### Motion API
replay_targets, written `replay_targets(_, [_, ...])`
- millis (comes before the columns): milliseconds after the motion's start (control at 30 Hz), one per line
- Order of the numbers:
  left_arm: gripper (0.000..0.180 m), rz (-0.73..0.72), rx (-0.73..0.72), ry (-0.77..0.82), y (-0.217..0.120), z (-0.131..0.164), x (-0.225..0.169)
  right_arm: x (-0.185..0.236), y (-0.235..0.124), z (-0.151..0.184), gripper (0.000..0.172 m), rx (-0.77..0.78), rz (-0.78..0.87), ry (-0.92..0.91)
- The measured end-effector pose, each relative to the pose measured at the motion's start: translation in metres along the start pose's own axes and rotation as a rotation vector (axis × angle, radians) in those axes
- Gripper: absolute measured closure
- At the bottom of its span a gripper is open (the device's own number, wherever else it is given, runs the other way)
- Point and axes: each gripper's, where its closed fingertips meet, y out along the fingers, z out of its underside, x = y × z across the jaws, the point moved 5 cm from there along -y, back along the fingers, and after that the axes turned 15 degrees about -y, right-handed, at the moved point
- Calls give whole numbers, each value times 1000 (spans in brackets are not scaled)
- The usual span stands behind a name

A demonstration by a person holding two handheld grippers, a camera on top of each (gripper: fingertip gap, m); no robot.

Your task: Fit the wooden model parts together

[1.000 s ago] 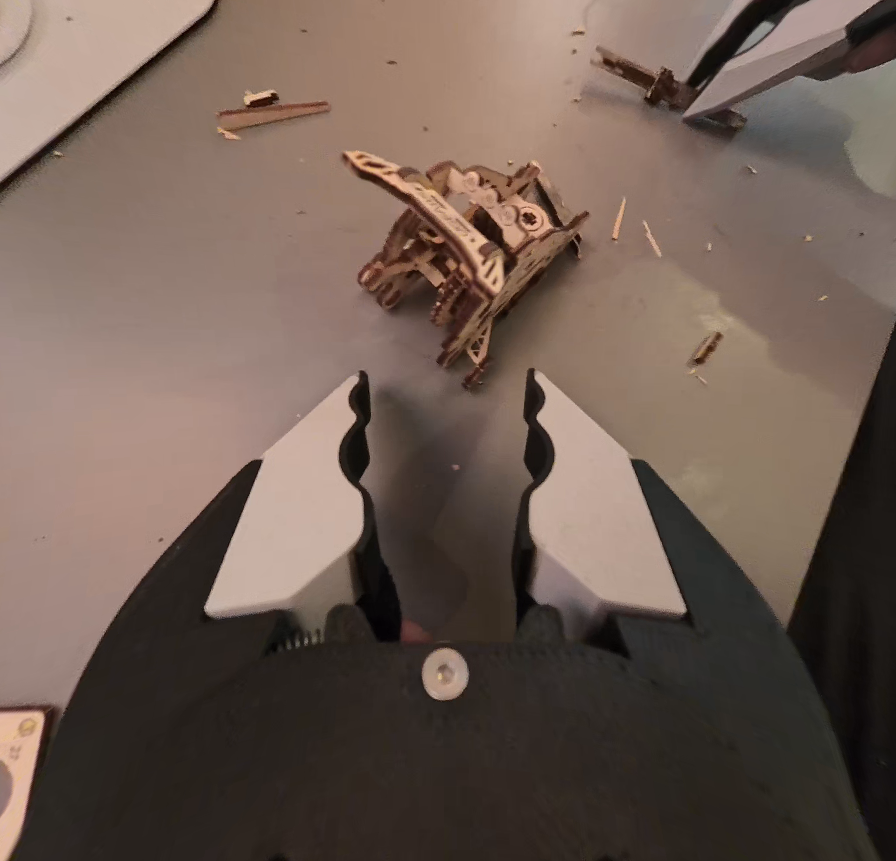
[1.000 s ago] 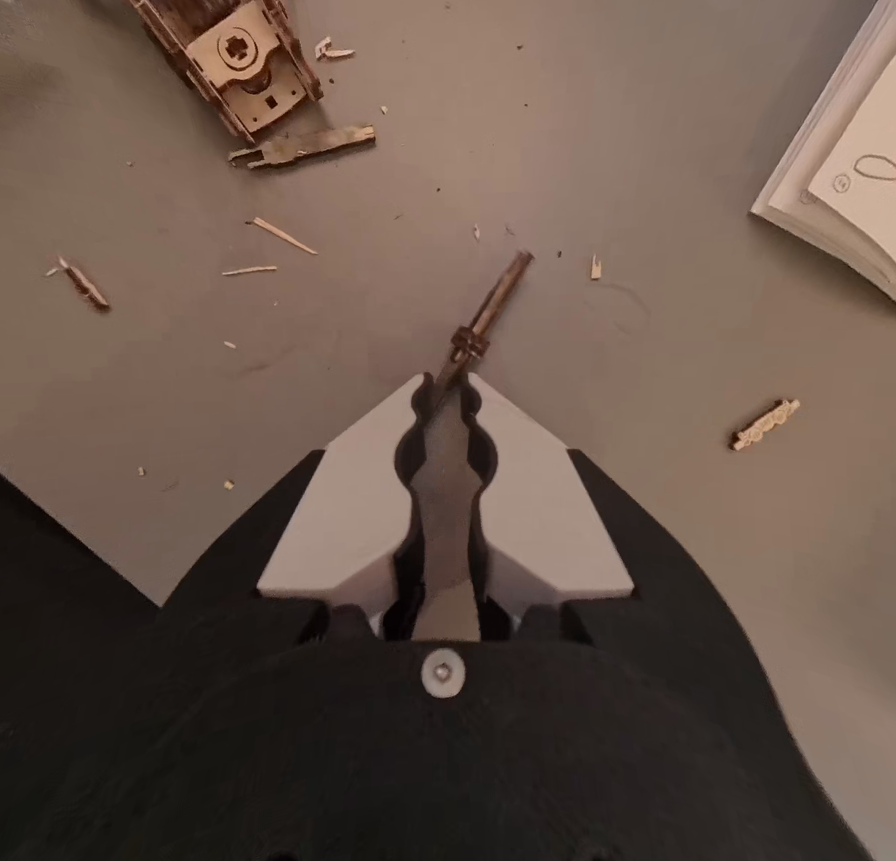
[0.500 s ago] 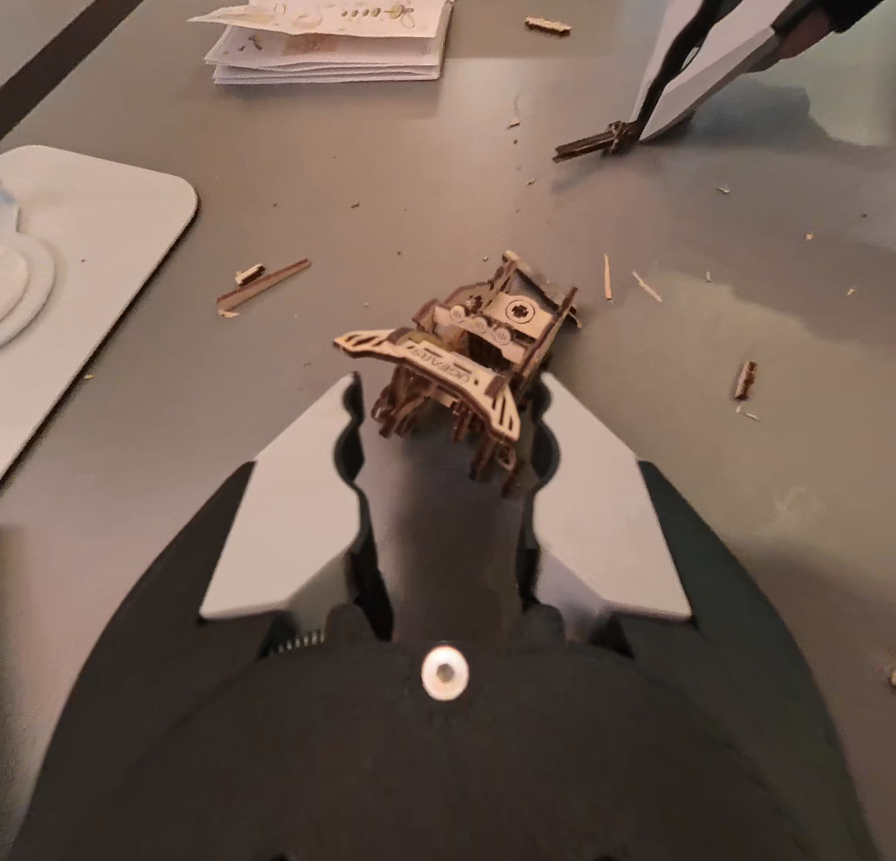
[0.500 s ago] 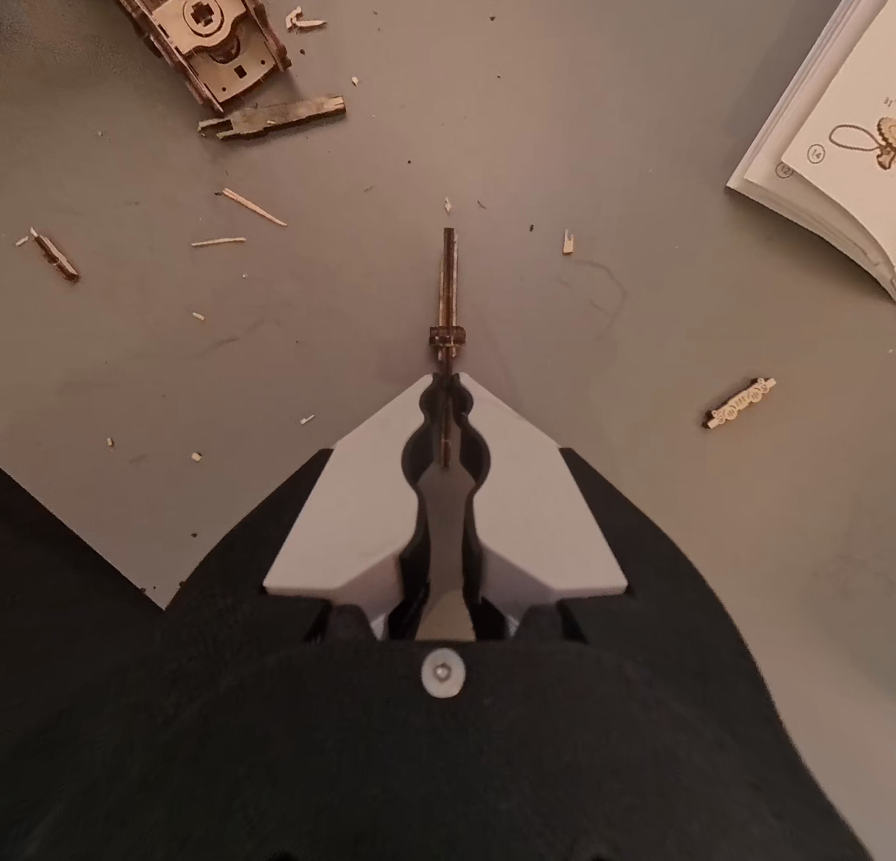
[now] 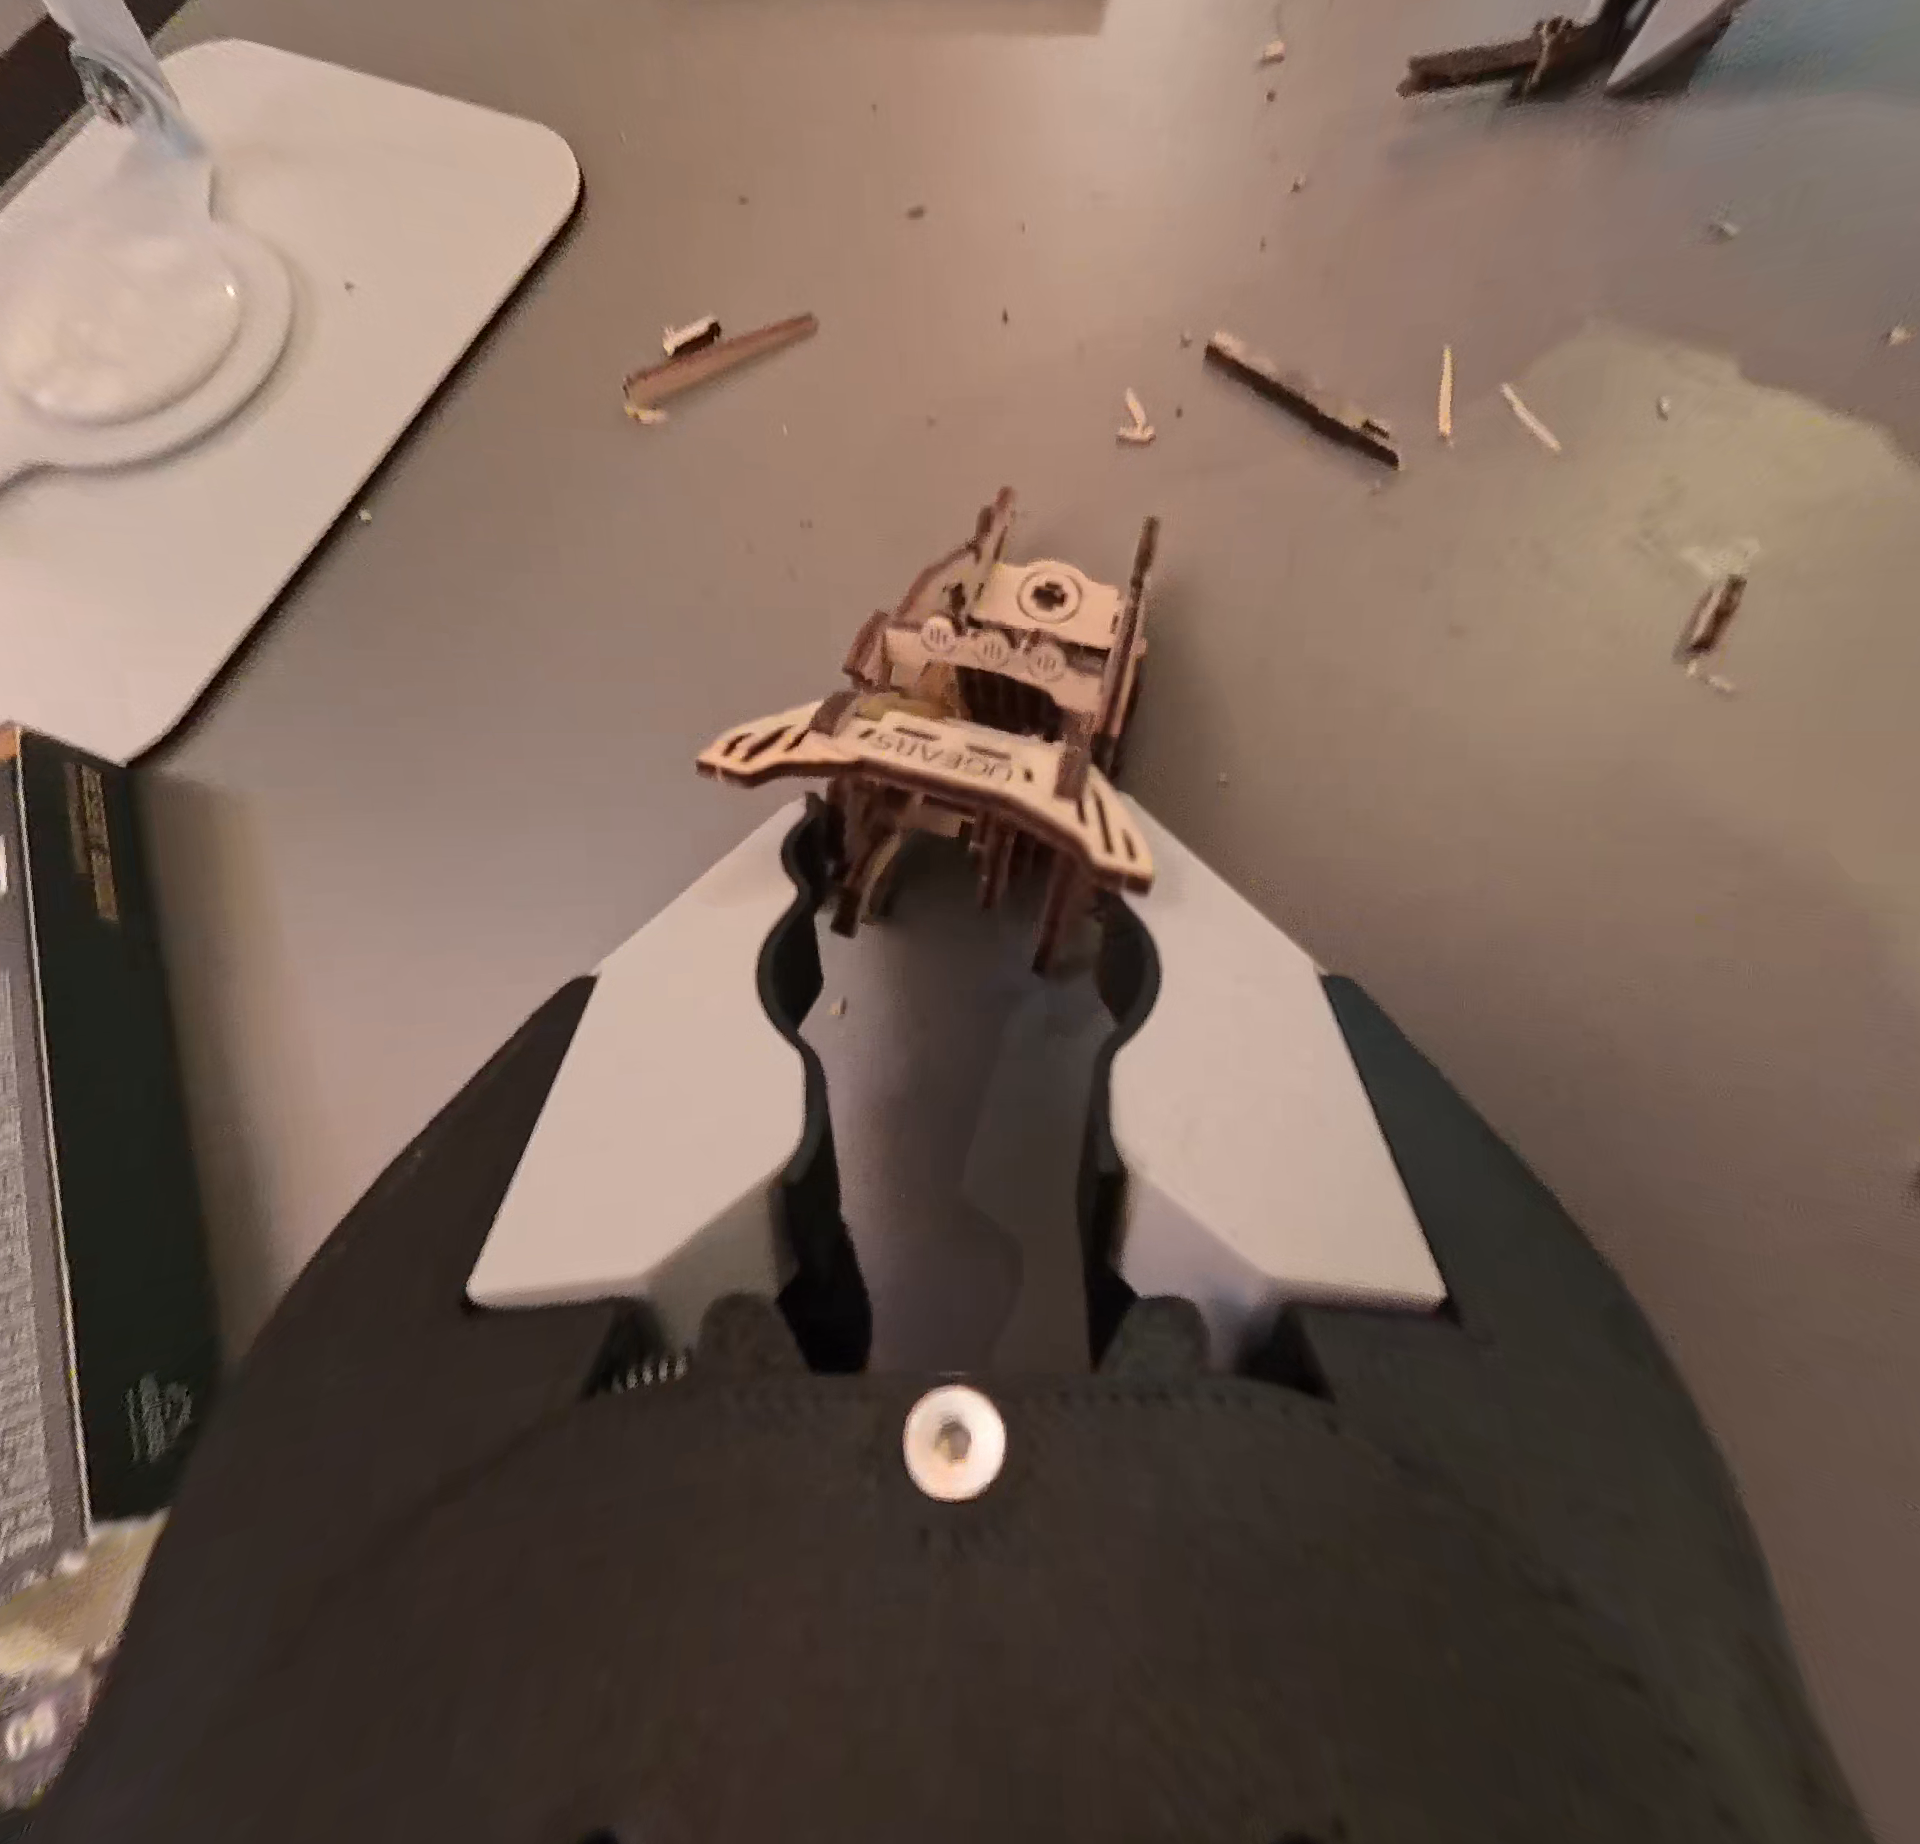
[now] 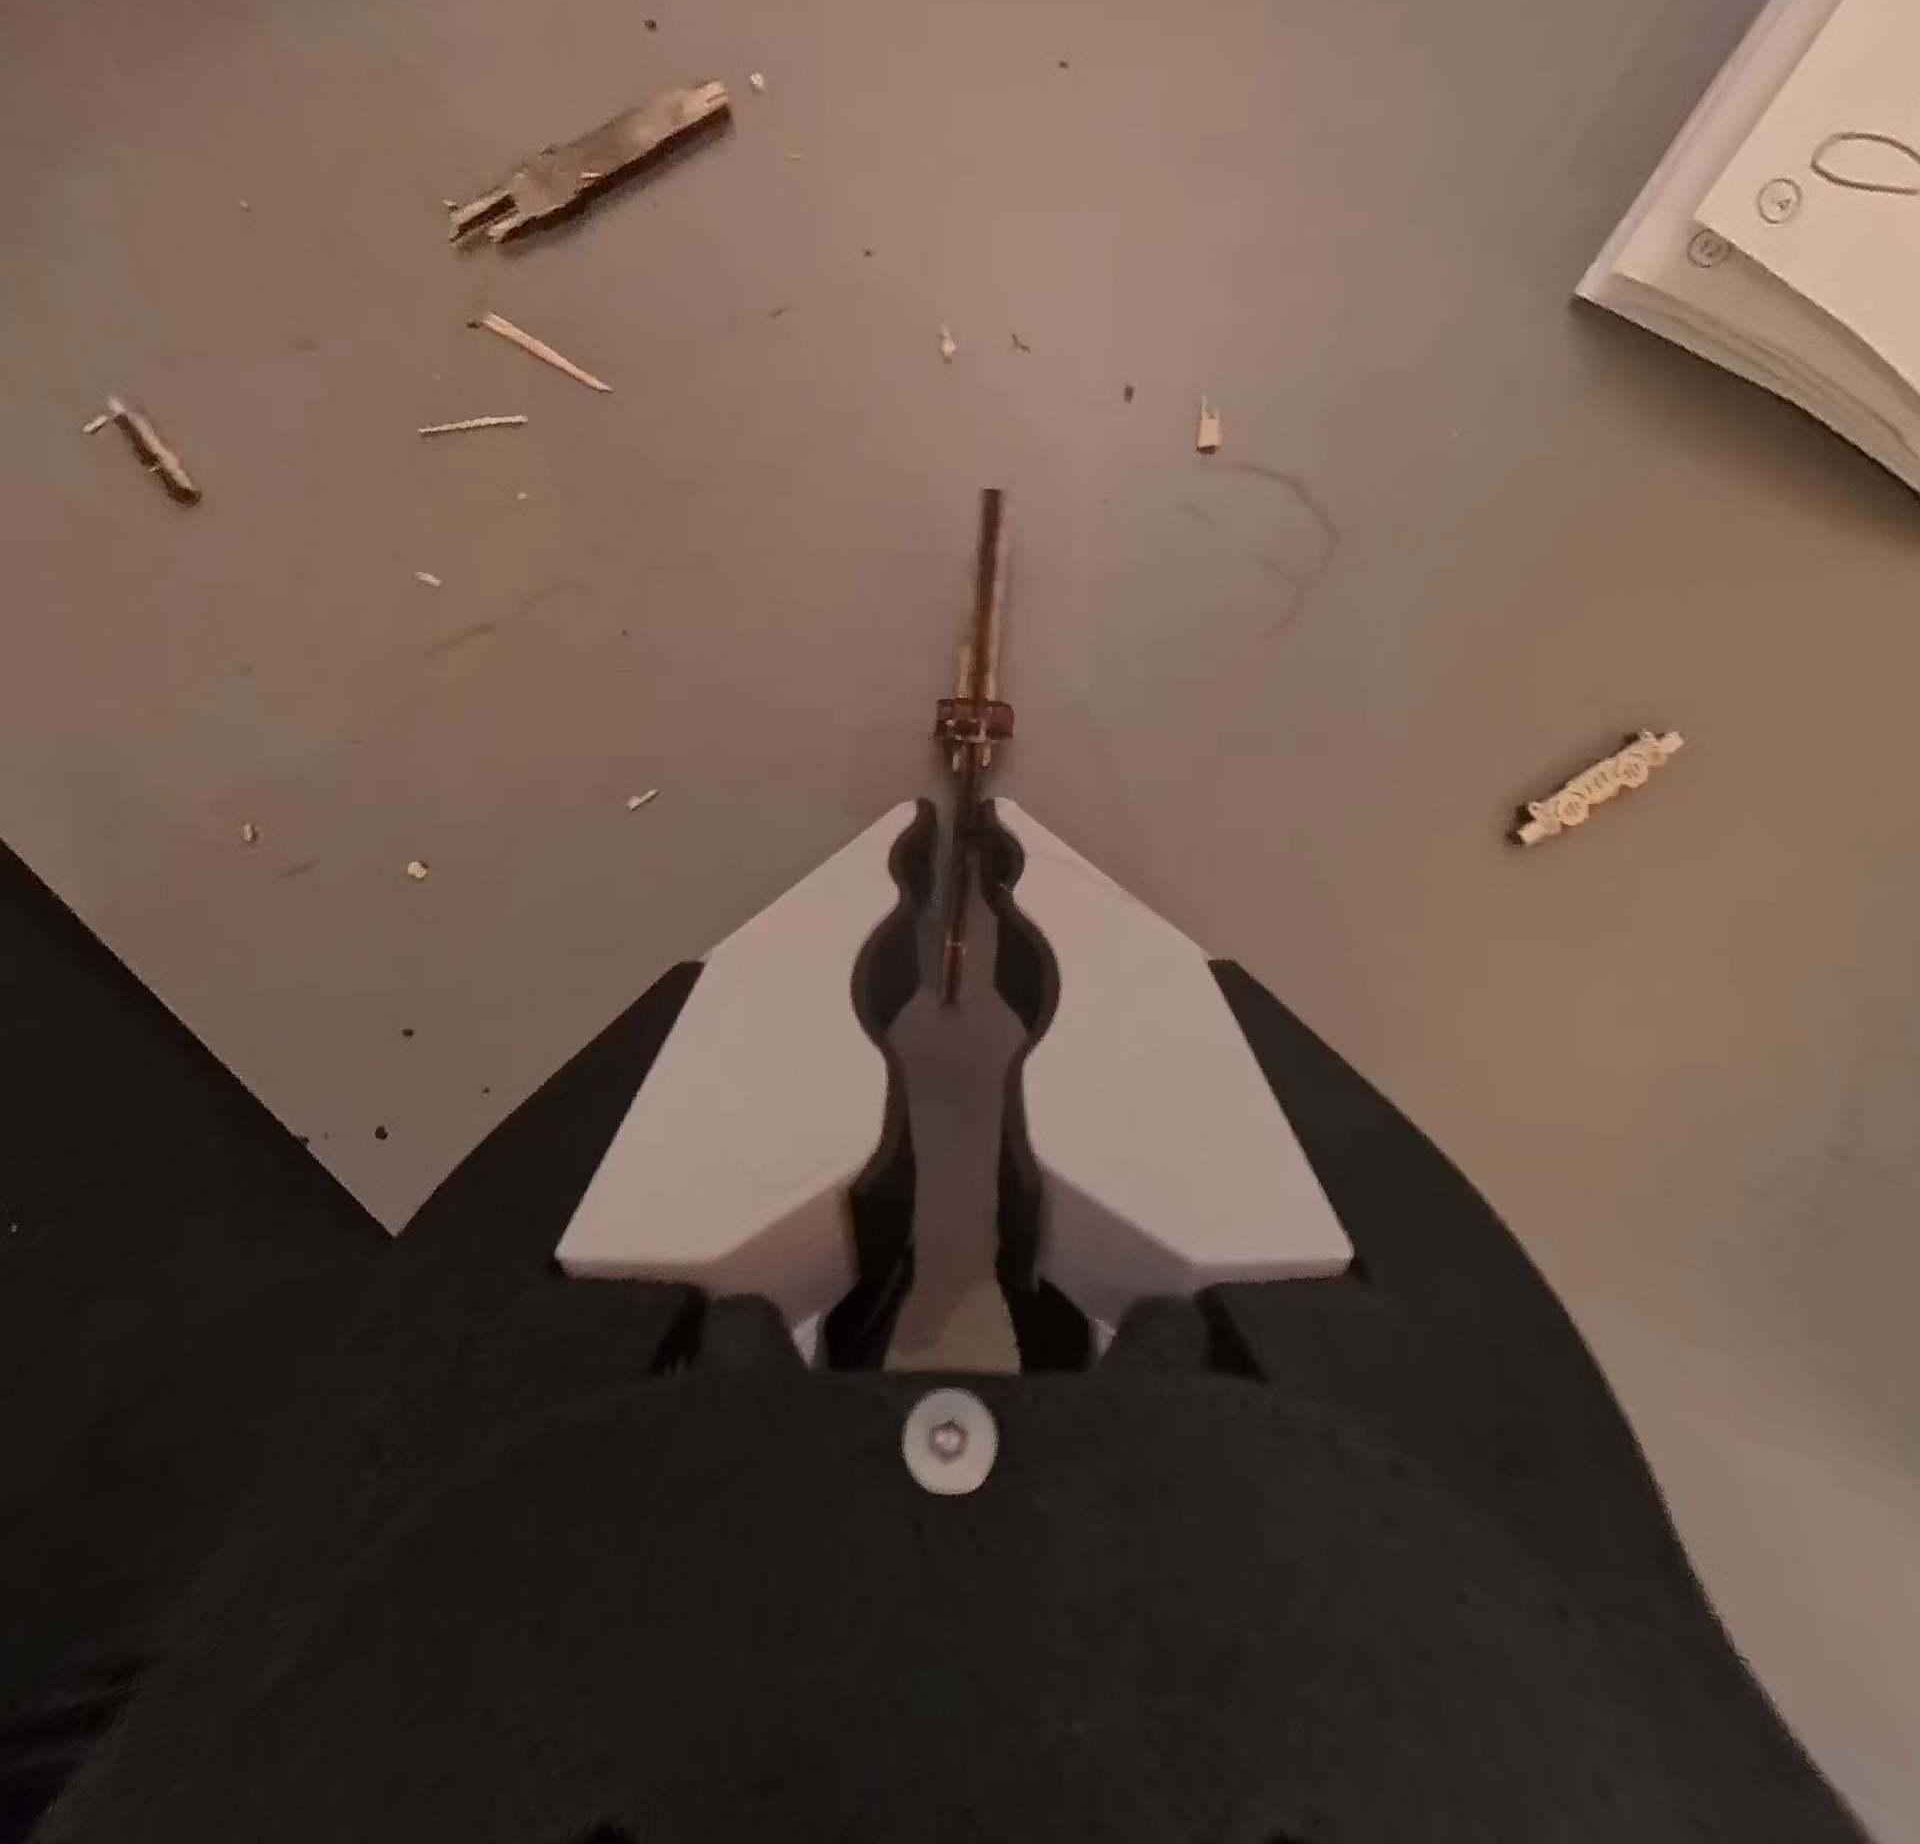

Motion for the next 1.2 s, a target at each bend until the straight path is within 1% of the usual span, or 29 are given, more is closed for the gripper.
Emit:
replay_targets(33, [131, -8, 13, -13, -4, 3, 1, 1, 0, 0, 162, 4, -6, -10])
replay_targets(67, [124, -19, 32, -36, -8, 6, 4, 2, -1, 0, 158, 12, -8, -14])
replay_targets(133, [117, 25, 85, -72, -19, 13, 2, 2, -4, 2, 148, 20, -4, -29])
replay_targets(233, [112, 11, 98, -81, -38, 19, 7, -1, -15, 7, 144, 3, -5, -32])
replay_targets(300, [107, -4, 101, -98, -51, 23, 10, -11, -28, 12, 144, -24, 33, -6])
replay_targets(367, [109, -36, 74, -92, -63, 26, 13, -25, -45, 21, 145, -56, 93, 38])
replay_targets(467, [110, -42, 57, -106, -73, 31, 13, -46, -70, 42, 147, -88, 189, 120])
replay_targets(533, [110, -60, 34, -98, -74, 30, 14, -59, -82, 52, 142, -122, 257, 185])
replay_targets(600, [115, -50, 23, -102, -72, 28, 11, -66, -86, 57, 137, -135, 281, 204])
replay_targets(700, [123, -65, 10, -86, -69, 24, 10, -70, -74, 50, 136, -125, 299, 180])
replay_targets(767, [128, -92, -23, -58, -70, 19, 10, -71, -61, 42, 134, -103, 317, 144])
replay_targets(833, [137, -105, -37, -61, -72, 16, 11, -74, -47, 35, 133, -89, 307, 123])
replay_targets(933, [137, -102, -59, -93, -73, 13, 12, -87, -29, 30, 134, -62, 324, 127])
replay_targets(967, [137, -105, -63, -99, -73, 13, 13, -91, -23, 30, 135, -56, 304, 147])
replay_targets(1067, [137, -114, -66, -106, -74, 11, 14, -97, -7, 30, 142, -47, 256, 186])
replay_targets(1200, [137, -115, -74, -113, -74, 10, 12, -94, 0, 21, 160, -50, 272, 123])
